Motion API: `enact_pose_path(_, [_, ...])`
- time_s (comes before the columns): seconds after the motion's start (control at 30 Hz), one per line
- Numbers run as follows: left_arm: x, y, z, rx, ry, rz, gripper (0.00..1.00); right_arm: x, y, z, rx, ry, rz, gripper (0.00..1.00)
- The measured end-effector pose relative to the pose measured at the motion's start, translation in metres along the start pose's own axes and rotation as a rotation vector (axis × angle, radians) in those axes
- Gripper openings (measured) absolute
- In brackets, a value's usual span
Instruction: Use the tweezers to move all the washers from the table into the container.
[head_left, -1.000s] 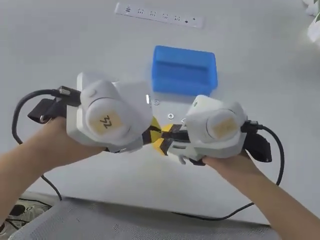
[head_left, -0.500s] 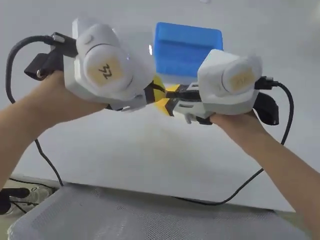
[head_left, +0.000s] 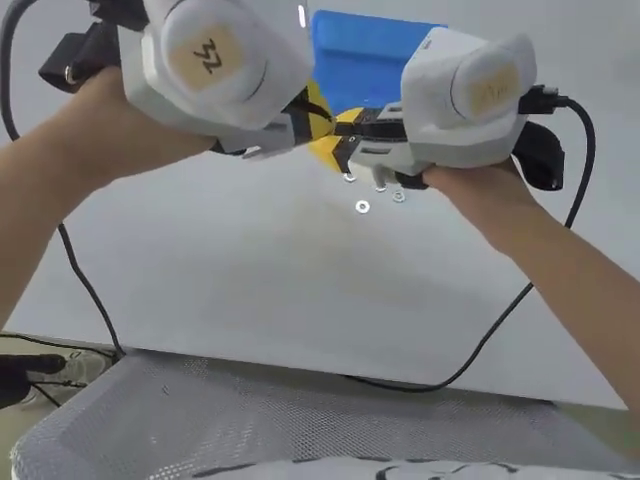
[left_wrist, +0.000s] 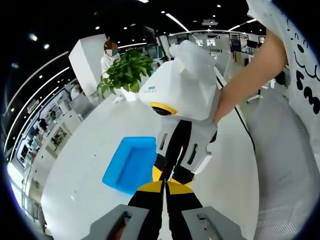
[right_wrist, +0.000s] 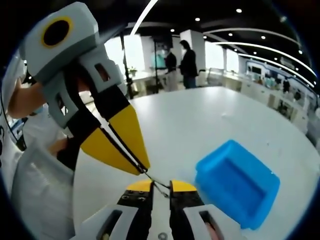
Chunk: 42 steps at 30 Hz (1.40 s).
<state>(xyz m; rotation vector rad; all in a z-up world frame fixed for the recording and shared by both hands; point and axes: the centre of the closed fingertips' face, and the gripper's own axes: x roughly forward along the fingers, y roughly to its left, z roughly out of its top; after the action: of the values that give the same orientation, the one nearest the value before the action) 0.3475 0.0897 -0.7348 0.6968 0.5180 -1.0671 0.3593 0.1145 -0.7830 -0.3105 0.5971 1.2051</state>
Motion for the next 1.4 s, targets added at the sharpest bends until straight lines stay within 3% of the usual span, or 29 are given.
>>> enact_pose_path(0.6, [0.014, 0.013, -0.012, -0.009, 0.011, -0.007, 0.0, 0.022, -0.019, -0.01, 0.004, 0.031, 0.006, 0.08])
enact_pose_path(1.4, [0.021, 0.018, -0.011, -0.008, -0.005, -0.029, 0.0, 0.018, -0.02, -0.011, 0.015, 0.038, -0.004, 0.07])
